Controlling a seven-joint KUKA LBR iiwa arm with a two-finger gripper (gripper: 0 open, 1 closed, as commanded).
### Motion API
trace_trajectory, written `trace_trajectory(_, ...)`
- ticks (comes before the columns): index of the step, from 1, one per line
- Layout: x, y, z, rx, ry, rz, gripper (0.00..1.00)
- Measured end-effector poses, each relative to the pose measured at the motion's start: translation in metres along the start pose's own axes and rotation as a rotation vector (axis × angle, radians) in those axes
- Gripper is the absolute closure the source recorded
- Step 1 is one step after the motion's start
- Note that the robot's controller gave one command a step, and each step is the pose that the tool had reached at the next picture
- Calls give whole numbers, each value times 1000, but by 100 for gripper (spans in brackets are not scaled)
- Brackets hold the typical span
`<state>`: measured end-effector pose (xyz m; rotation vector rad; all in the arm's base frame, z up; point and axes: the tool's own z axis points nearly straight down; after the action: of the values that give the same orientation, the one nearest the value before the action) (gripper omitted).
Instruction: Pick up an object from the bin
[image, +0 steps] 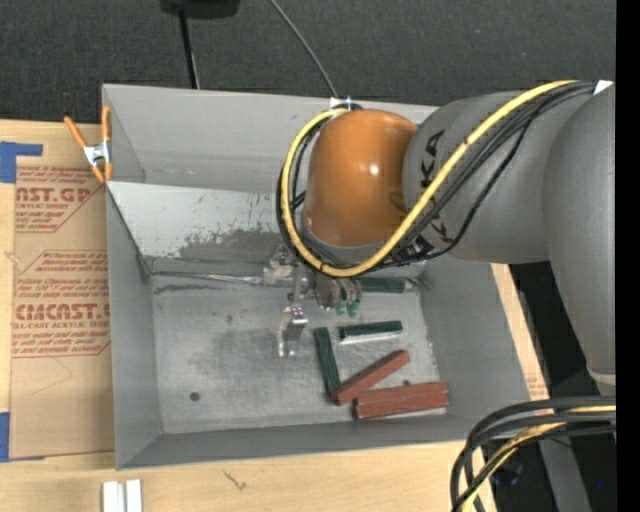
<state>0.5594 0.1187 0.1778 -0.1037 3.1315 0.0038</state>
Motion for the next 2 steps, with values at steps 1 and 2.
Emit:
trace_trajectory(1, -14, -53, 55, 0, 3, -10, 0)
trace_trajectory(2, -6, -80, 79, 4, 15, -112, 0)
